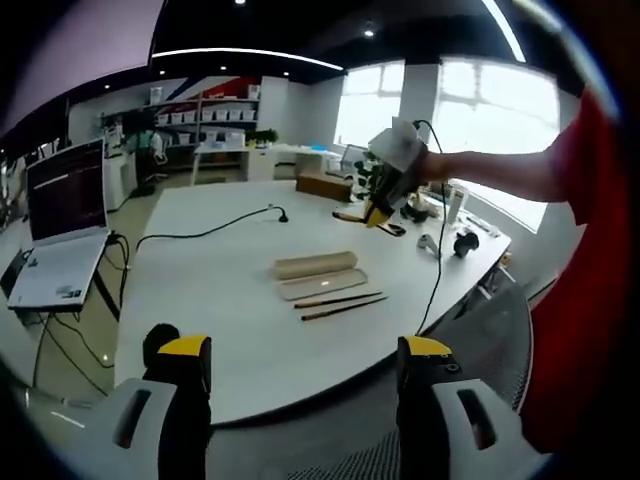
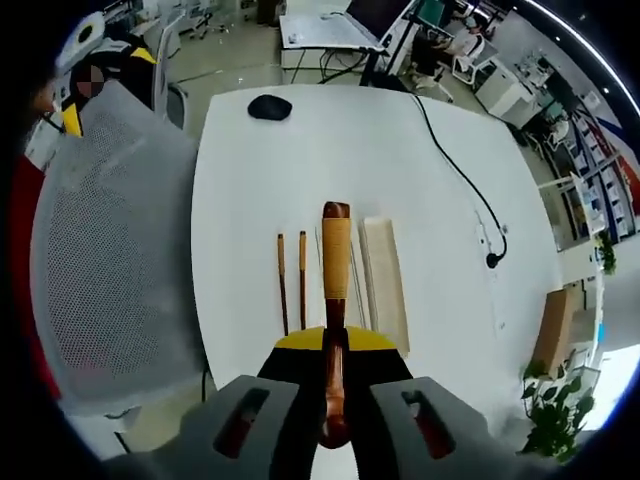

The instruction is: Arrange the utensils inside the cutlery case until each visible utensil rests in its matching compartment.

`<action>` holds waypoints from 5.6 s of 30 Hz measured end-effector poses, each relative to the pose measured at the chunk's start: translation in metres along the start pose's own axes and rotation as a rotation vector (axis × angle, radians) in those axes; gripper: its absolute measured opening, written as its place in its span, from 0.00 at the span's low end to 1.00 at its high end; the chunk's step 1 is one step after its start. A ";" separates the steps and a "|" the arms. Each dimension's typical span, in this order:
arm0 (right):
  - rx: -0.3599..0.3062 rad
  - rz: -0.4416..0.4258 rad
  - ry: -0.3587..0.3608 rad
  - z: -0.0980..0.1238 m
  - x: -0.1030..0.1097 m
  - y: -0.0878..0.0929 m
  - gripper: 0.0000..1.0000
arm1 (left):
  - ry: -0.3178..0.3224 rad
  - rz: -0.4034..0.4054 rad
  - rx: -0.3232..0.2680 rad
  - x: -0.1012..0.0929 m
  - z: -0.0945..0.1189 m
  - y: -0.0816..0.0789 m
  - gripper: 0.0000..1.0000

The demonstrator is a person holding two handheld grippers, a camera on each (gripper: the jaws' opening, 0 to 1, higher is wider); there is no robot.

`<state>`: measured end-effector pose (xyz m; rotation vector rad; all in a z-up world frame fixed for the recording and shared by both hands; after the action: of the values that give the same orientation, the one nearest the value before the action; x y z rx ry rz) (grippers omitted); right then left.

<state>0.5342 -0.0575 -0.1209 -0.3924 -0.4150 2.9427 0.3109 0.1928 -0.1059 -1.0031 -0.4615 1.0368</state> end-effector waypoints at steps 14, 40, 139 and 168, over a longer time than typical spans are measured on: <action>0.005 0.053 -0.007 0.008 -0.011 -0.014 0.01 | -0.001 0.006 -0.019 -0.008 0.002 0.004 0.77; 0.019 0.098 -0.043 -0.007 -0.032 -0.031 0.01 | -0.049 0.002 -0.030 0.001 0.008 0.003 0.77; 0.053 0.092 0.032 -0.120 -0.072 -0.021 0.01 | -0.109 -0.012 0.048 0.013 0.010 0.012 0.74; 0.080 0.080 0.043 -0.135 -0.069 -0.003 0.01 | -0.133 -0.009 0.046 0.011 0.022 0.016 0.74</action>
<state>0.6376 -0.0325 -0.2286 -0.4718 -0.2817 3.0103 0.2921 0.2145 -0.1096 -0.8941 -0.5484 1.1052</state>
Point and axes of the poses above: the point that each gripper's makers call its tool centre point, and the gripper's own axes: z roughly backward along the fingers, x roughly to its left, y roughly out of its underside, the point moved 4 cm from there along z, roughly backward along the fingers, and after that the axes turned 2 degrees about y, right-handed, at the moved point
